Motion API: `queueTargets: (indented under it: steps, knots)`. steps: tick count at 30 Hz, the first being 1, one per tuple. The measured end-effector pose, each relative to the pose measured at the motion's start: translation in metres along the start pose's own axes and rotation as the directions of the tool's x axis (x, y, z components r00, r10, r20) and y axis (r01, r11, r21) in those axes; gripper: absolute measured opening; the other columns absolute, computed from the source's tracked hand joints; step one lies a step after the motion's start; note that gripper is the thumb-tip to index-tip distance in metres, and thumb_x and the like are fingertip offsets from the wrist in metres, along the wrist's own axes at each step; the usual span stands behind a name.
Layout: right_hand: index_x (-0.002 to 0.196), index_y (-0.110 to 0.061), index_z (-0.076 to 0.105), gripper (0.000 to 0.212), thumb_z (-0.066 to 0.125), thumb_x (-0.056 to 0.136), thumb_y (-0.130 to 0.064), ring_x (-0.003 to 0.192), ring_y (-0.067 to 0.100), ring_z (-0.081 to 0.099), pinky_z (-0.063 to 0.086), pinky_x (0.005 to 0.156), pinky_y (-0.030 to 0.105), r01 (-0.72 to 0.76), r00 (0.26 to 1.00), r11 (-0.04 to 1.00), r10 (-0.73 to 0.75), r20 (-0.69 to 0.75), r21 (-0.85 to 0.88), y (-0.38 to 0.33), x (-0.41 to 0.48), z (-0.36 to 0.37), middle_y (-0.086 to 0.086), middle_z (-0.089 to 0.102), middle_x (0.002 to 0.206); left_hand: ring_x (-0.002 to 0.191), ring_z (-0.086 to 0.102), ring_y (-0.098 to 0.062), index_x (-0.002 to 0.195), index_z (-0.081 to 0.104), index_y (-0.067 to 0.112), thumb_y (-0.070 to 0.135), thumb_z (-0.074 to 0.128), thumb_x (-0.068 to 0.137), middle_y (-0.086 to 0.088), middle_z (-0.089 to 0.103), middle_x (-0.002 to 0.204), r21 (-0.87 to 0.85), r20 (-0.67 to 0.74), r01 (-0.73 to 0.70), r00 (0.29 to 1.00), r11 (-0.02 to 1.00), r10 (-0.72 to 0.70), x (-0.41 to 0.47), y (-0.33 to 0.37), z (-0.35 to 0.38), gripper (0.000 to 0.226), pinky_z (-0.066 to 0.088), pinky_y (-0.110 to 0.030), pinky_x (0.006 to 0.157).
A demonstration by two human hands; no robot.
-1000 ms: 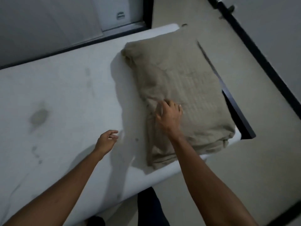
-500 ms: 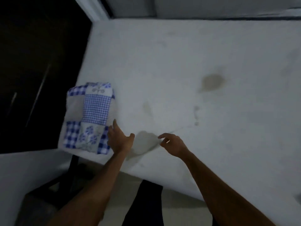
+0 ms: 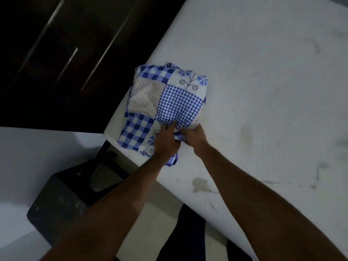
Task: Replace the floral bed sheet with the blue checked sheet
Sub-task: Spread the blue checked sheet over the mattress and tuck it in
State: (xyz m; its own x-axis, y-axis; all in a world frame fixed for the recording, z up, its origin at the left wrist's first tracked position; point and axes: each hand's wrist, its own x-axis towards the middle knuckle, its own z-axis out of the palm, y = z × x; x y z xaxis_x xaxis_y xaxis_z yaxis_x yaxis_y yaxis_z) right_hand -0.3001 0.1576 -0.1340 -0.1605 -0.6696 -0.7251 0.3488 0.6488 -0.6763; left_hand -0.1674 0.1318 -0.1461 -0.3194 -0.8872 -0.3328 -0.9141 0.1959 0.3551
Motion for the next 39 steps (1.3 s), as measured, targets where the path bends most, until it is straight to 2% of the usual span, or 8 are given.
queueTargets:
  steps: [5,12,16,20,24,29,35,39]
  knots:
    - [0.118,-0.013,0.065,0.035,0.057,0.087,-0.001,0.097,0.028,0.071,0.059,0.087,0.047,0.129,0.991,0.984,-0.134,-0.030,-0.120,-0.035,-0.009,-0.028,0.010,0.073,0.107,0.105,0.062,-0.025,0.135,0.053,0.010,0.006,0.070,0.076,-0.010,0.064,0.118,-0.228,-0.088,-0.121,0.991,0.966,0.103,0.001,0.054,-0.022,0.061,0.053,-0.041,0.088]
    - [0.108,-0.012,0.070,0.025,0.059,0.091,0.003,0.089,0.004,0.069,0.053,0.076,0.021,0.271,0.890,0.952,-0.304,-0.341,-0.141,-0.059,-0.102,-0.191,-0.001,0.074,0.099,0.122,0.053,-0.021,0.141,0.040,0.026,0.024,0.067,0.077,0.000,0.050,0.138,-0.492,0.109,-0.245,0.935,0.836,0.338,-0.038,0.224,-0.006,0.069,0.050,-0.037,0.095]
    - [0.130,-0.010,0.060,0.041,0.067,0.090,-0.010,0.107,0.029,0.068,0.057,0.088,0.044,0.054,0.809,0.993,-0.106,-0.578,-0.107,-0.001,-0.139,-0.295,0.012,0.070,0.117,0.127,0.048,-0.013,0.142,0.038,0.035,0.050,0.065,0.082,0.006,0.047,0.143,-0.531,0.343,-0.266,0.801,0.804,0.491,-0.067,0.268,0.032,0.068,0.048,-0.034,0.098]
    - [0.148,-0.018,0.043,0.066,0.069,0.088,-0.026,0.116,0.038,0.057,0.048,0.098,0.048,-0.280,0.604,0.894,-0.121,-0.788,-0.351,0.047,-0.151,-0.324,0.019,0.058,0.129,0.106,0.061,-0.027,0.120,0.060,0.016,0.036,0.072,0.079,-0.008,0.064,0.115,-0.405,0.177,-0.117,0.963,0.907,0.203,-0.056,0.227,0.064,0.048,0.052,-0.038,0.085]
    - [0.136,-0.020,0.054,0.060,0.070,0.083,-0.040,0.116,0.034,0.054,0.047,0.094,0.045,-0.174,0.719,0.733,-0.362,-0.593,-0.658,0.068,-0.147,-0.272,0.014,0.058,0.129,0.111,0.060,-0.031,0.128,0.056,0.018,0.044,0.068,0.075,-0.011,0.062,0.122,-0.181,0.247,0.056,0.969,0.982,-0.010,-0.031,0.155,0.066,0.060,0.052,-0.041,0.089]
    - [0.148,-0.038,0.034,0.078,0.068,0.079,-0.056,0.146,0.029,0.021,0.018,0.119,0.056,-0.157,0.910,0.506,-0.260,-0.324,-0.848,0.089,-0.134,-0.192,0.003,0.024,0.159,0.116,0.060,-0.018,0.142,0.045,0.023,0.049,0.068,0.075,0.002,0.058,0.135,-0.264,0.480,0.053,0.873,0.963,0.083,-0.019,0.137,0.062,0.075,0.052,-0.041,0.096]
    - [0.134,-0.032,0.051,0.050,0.064,0.086,-0.037,0.137,0.027,0.036,0.035,0.112,0.051,-0.161,0.836,0.723,-0.261,-0.482,-0.671,0.072,-0.118,-0.195,-0.001,0.039,0.148,0.101,0.064,-0.026,0.127,0.059,0.011,0.031,0.076,0.082,-0.009,0.066,0.116,-0.316,0.233,0.038,0.972,0.948,0.039,0.028,0.180,0.051,0.053,0.054,-0.040,0.087]
    - [0.133,-0.024,0.055,0.048,0.066,0.087,-0.032,0.126,0.025,0.043,0.045,0.102,0.045,-0.054,0.765,0.728,-0.410,-0.497,-0.684,0.058,-0.104,-0.226,0.004,0.047,0.139,0.096,0.064,-0.023,0.117,0.060,0.011,0.035,0.073,0.084,-0.007,0.066,0.107,-0.377,0.227,0.064,0.974,0.924,0.025,0.066,0.220,0.046,0.043,0.054,-0.036,0.081]
